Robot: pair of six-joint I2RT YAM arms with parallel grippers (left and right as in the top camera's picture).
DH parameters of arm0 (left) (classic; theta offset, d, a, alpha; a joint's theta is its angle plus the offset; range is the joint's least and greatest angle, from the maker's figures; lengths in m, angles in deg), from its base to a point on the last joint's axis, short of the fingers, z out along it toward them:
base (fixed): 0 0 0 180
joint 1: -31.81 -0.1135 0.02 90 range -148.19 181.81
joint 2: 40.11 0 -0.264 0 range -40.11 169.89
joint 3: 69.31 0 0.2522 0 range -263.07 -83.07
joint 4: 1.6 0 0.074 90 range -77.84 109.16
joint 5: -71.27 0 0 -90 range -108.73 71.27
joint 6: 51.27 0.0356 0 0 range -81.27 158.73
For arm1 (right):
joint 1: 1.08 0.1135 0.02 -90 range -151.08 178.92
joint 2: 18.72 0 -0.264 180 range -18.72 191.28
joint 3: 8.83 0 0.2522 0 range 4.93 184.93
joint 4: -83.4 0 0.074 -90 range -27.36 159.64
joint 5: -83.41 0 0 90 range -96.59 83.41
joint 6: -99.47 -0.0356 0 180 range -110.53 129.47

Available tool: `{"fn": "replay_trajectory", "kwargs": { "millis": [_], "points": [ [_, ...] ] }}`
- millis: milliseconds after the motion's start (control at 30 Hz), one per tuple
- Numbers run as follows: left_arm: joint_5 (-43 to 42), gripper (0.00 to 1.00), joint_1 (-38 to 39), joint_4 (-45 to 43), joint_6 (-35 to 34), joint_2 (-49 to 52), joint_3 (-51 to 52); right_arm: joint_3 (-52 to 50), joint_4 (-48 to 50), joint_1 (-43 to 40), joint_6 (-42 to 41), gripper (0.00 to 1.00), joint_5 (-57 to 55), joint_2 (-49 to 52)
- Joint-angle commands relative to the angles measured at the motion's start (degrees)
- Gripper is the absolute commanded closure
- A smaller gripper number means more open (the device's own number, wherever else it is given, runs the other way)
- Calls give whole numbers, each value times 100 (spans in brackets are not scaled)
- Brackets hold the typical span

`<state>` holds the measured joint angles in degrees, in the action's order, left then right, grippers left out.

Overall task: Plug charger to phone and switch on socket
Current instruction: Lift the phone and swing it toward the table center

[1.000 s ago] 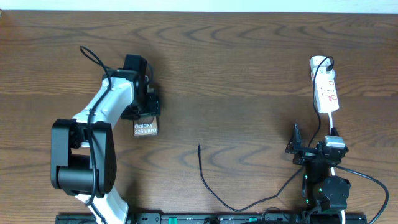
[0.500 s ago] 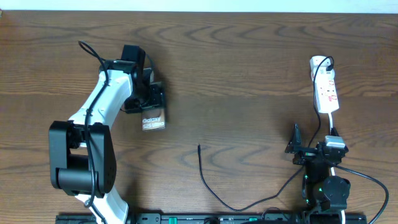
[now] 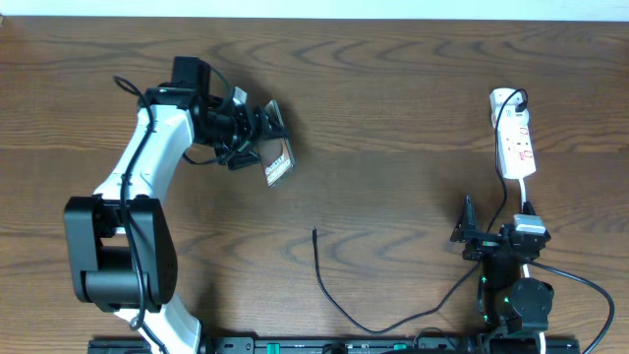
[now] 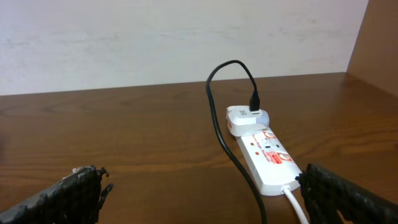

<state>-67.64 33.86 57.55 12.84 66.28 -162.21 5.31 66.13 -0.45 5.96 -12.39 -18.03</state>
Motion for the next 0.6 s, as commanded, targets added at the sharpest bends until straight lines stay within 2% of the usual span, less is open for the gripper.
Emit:
{"fn": "replay_trajectory", "kwargs": {
  "millis": [0, 300, 567],
  "points": [
    [-1425, 93, -179, -120, -1200, -216, -168, -7, -17, 55, -72, 1, 17, -31],
    [-2118, 93, -365, -330, -2656, -216, -168, -7, -17, 55, -72, 1, 15, -31],
    [-2273, 93, -365, -328, -3646, -216, -168, -7, -20, 55, -72, 1, 17, -31]
  ]
}}
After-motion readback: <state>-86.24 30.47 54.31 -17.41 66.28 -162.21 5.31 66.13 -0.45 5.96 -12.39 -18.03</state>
